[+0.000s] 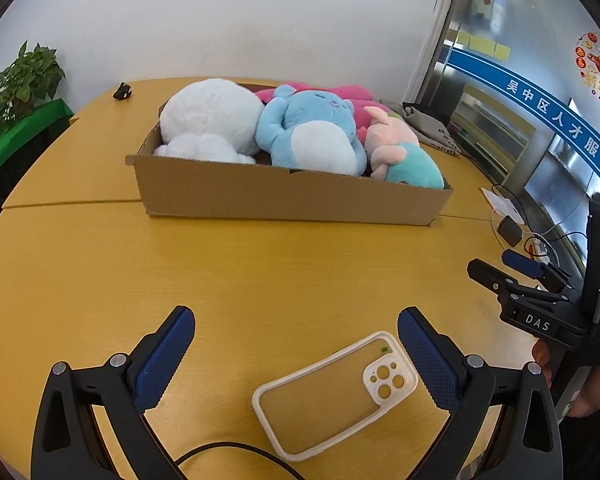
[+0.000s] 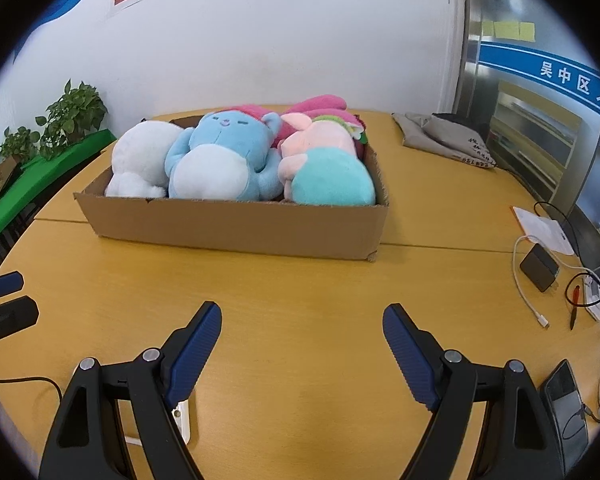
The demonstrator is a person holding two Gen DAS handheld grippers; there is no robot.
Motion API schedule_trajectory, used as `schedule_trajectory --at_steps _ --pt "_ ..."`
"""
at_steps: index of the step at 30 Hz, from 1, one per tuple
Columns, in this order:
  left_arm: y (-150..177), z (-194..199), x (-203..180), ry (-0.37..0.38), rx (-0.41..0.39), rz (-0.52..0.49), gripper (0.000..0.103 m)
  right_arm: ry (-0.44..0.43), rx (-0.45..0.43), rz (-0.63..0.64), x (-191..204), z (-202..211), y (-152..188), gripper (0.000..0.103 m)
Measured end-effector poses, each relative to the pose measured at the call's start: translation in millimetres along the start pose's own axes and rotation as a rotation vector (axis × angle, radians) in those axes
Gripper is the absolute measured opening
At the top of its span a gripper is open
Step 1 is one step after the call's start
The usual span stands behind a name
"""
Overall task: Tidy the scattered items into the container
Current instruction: 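Move both tools to the clear phone case and close on its rim, then carry the phone case over the box and lower it onto the plushes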
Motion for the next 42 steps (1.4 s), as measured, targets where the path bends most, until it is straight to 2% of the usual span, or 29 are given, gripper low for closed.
schedule_trajectory --at_steps 4,8,11,12,13,14,15,16,17,18,19,22,24,29,35,42 --pt "28 -11 17 -0.011 0.074 0.029 0.099 -0.095 0.099 0.054 28 -20 33 0.082" --pt "52 -22 25 -0.005 0.140 0.061 0.099 -0.183 0.160 0.134 62 -33 58 0.082" --pt "63 -28 22 -0.007 0.174 0.054 0.090 -0.194 0.199 0.163 75 -46 68 0.077" --pt "67 -31 21 -0.014 0.189 0.046 0.079 -0.190 0.211 0.177 78 -50 71 0.068" --pt "70 -35 19 -0.015 0.206 0.040 0.064 -0.191 0.224 0.190 80 -53 74 0.061" --pt "73 -39 18 -0.015 0.226 0.038 0.058 -0.195 0.217 0.201 82 -53 75 0.053" --pt "77 -43 17 -0.013 0.246 0.039 0.047 -0.200 0.211 0.205 83 -52 76 0.049" --pt "78 -45 16 -0.020 0.248 0.033 0.042 -0.208 0.213 0.203 84 -52 76 0.046" --pt "79 -46 13 -0.026 0.248 0.020 0.038 -0.212 0.212 0.207 85 -51 75 0.039" --pt "79 -47 11 -0.028 0.251 0.011 0.024 -0.216 0.208 0.216 87 -50 76 0.027" --pt "80 -48 10 -0.032 0.252 0.008 0.018 -0.228 0.204 0.222 88 -48 76 0.020" --pt "79 -49 11 -0.039 0.253 0.009 0.015 -0.231 0.206 0.221 88 -46 78 0.018" --pt "78 -50 12 -0.037 0.251 0.011 0.013 -0.217 0.203 0.216 85 -46 77 0.010" --pt "62 -44 11 -0.059 0.202 -0.008 0.010 -0.229 0.197 0.184 78 -41 76 0.008" --pt "15 -29 10 -0.050 0.111 -0.035 0.008 -0.217 0.112 0.142 76 -28 46 0.006" --pt "-66 -15 2 -0.034 -0.014 -0.104 0.008 -0.168 -0.053 0.137 71 -10 -21 0.006"
Point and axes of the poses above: each gripper's, at about its wrist camera, not at the fingertips, and z roughly against the way its jaws point, x to its left, y to its underside, the point moved 7 cm from there along -z, roughly the way its jaws point, and after that the axes turned 2 degrees about -y, right-handed, at the moved point
